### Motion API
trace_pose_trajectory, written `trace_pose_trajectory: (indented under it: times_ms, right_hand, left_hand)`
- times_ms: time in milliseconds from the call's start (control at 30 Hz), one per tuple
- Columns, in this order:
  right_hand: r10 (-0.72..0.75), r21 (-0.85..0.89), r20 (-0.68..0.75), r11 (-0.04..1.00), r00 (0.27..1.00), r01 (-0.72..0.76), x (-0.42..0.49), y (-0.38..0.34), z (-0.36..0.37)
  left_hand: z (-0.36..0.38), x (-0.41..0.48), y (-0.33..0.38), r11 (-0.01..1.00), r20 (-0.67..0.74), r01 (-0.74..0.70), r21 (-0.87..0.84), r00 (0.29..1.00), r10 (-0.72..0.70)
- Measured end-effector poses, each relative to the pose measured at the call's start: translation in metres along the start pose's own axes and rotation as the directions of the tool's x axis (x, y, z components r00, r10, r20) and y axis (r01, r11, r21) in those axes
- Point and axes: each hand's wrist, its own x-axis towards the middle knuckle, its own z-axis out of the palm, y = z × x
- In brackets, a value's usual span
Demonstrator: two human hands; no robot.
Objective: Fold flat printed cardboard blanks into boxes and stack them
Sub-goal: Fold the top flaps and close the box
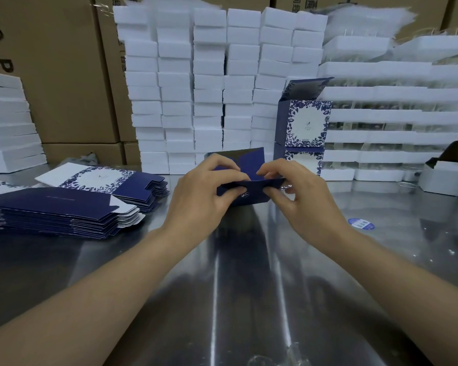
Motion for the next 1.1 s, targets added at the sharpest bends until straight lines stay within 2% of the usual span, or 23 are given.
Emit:
trace_pose_trajectory:
  times_ms: [133,300,467,667,800,967,1100]
  right_hand:
    - [-0.033,-0.037,-0.04,0.999,0.999,0.031,0.002,0.0,-0.003]
    - [-0.001,-0.029,-0.062,1.0,0.998,-0.001,0.001,-0.004,-0.005]
    - [-0.008,-0.035,-0.053,0.999,0.999,0.006,0.002,-0.009,-0.005]
    - [0.026,-0.009,-0.058,1.0,0.998,-0.027,0.002,-0.007,-0.004]
    - [0.164,0.129,-0.043,0.979,0.986,-0.157,0.003,0.002,-0.009]
    - [0.18,0.137,0.018,0.974,0.984,-0.181,0.001,0.007,-0.006]
    - [0.225,0.236,0.109,0.94,0.968,-0.245,0.0,0.011,-0.007]
  left_hand:
    - [0.001,0.0,0.001,1.0,-0.019,-0.016,-0.02,1.0,0.015]
    - [-0.003,0.0,0.002,0.999,-0.04,-0.05,-0.006,0.998,0.049]
    - [0.002,0.0,0.003,0.996,0.006,-0.068,-0.051,0.998,0.069]
    - [-0.004,0.006,-0.005,0.968,0.026,0.092,-0.233,0.996,-0.088]
    - [-0.003,0.005,-0.003,0.933,0.086,0.165,-0.32,0.986,-0.145]
    - [-0.006,0.008,-0.011,0.872,0.127,0.308,-0.381,0.952,-0.28]
    - [-0.007,0.006,-0.01,0.864,0.167,0.332,-0.378,0.943,-0.289]
